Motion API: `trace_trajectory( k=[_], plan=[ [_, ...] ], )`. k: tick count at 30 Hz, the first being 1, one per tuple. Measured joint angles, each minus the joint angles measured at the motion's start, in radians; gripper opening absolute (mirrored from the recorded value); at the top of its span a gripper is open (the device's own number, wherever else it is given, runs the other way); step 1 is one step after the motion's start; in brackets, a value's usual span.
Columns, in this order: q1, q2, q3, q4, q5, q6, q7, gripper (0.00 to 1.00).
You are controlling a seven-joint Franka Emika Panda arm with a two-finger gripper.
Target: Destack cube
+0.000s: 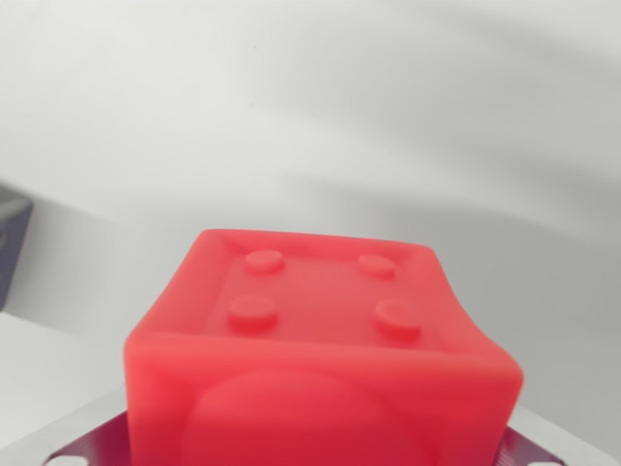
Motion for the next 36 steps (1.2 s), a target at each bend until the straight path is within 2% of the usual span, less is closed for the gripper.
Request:
trace_trajectory(
  k=[26,36],
  plan=[
    [-0.075,0.082,0.002,0.062,0.009,0.019,-0.171,0.0],
    [-0.081,0.166,0.011,0.076,0.017,0.086,-0.178,0.0]
  ],
)
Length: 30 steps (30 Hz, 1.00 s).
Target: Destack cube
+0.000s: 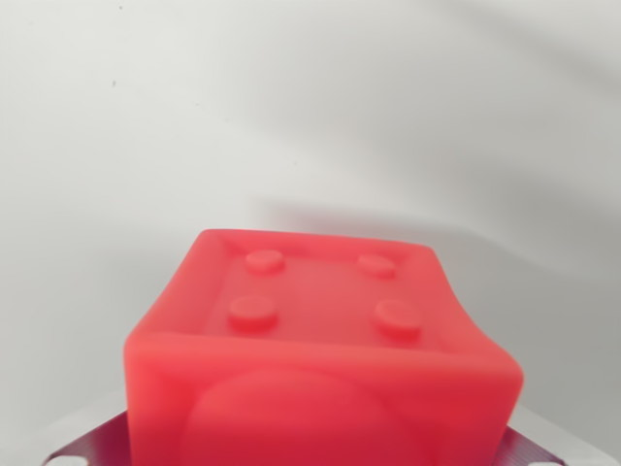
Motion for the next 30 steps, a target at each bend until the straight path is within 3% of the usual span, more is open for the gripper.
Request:
trace_trajectory(
  k=[13,26,27,30],
  plan=[
    [-0.012,0.077,0.012,0.019,0.002,0.059,-0.002,0.0],
    [-0.017,0.109,0.017,0.029,0.002,0.084,-0.002,0.0],
    [-0.017,0.109,0.017,0.029,0.002,0.084,-0.002,1.0],
    [-0.018,0.109,0.017,0.029,0.002,0.084,-0.002,1.0]
  ],
)
